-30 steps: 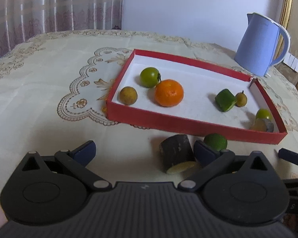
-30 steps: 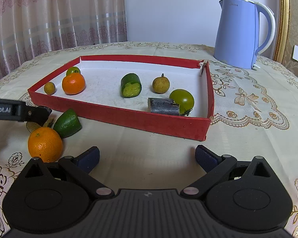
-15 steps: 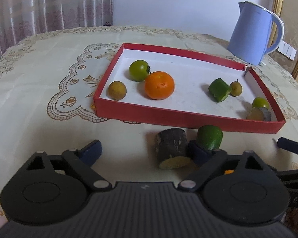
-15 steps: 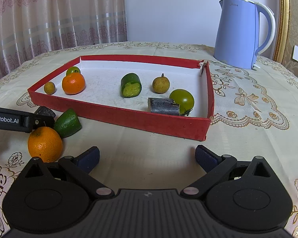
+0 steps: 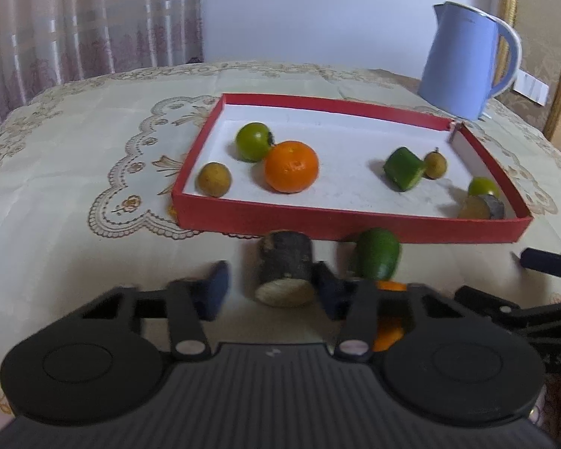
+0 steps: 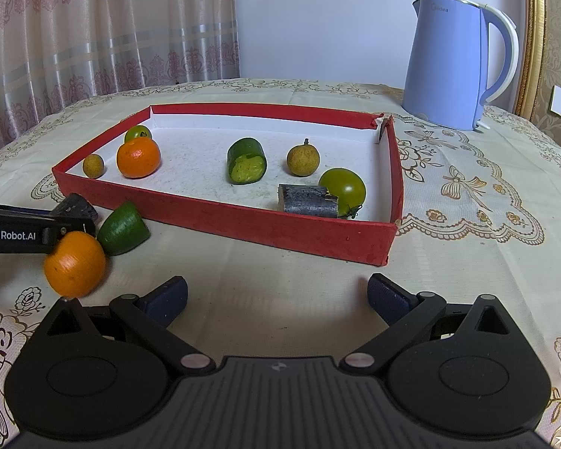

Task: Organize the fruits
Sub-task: 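Move the left gripper to the dark cut cucumber piece and close on it, then carry the dark cucumber piece into the tray and open the left gripper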

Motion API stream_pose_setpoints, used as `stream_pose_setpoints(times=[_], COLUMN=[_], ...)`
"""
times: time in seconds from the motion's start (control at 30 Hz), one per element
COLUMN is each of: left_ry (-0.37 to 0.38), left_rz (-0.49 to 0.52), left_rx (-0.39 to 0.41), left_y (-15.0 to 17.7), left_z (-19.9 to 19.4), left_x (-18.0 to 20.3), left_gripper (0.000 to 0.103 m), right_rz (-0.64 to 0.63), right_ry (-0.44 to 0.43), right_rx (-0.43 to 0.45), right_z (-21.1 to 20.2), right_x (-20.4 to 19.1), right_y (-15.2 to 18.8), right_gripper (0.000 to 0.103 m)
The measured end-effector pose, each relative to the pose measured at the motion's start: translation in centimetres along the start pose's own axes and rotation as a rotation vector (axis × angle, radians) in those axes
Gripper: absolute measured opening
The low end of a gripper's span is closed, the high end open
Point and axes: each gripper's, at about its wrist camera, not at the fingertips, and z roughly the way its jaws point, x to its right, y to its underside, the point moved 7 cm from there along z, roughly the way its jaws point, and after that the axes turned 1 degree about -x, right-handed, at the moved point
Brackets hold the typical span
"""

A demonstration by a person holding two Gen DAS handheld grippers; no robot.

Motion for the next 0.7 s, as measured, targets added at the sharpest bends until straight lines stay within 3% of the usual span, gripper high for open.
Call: stream_pose_setpoints(times=[0.1,0.47,0.7], left_ry=[0.008,0.023,0.035], left_rz=[0.018,0.020,-0.018], left_rx=[0.006,0.056,0.133], left_y=[0.1,0.1,-3.3], left_z=[-0.1,-1.1,-2.0], left_x=[0.4,0.0,-1.2], left_gripper=[0.031,0.030,0.030], right_rz=[0.000,0.000,0.000], right_ry=[0.000,0.000,0.000], right_rx=[0.000,0.000,0.000], right_z=[0.0,0.0,0.0], right_x=[0.0,0.0,0.0], right_y=[0.0,0.0,0.0], right_gripper=[0.103,0.103,0.103])
